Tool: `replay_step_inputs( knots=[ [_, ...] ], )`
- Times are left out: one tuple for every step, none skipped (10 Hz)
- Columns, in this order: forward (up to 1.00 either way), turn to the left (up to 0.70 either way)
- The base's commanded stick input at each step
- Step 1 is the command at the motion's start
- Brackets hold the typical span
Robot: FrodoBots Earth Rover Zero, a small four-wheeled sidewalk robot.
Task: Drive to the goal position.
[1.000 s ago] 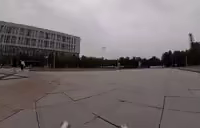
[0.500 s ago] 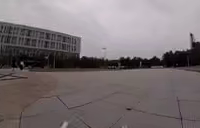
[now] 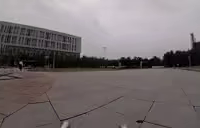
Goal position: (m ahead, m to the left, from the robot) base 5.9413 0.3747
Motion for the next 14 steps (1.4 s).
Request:
replay_step_inputs(
  knots=[
    [0.7, 0.0],
    [0.7, 0.0],
    [0.7, 0.0],
    [0.7, 0.0],
    [0.7, 0.0],
    [0.7, 0.0],
    [0.7, 0.0],
    [0.7, 0.0],
    [0.7, 0.0],
    [0.7, 0.0],
    [0.7, 0.0],
    [0.7, 0.0],
    [0.7, 0.0],
    [0.7, 0.0]
  ],
)
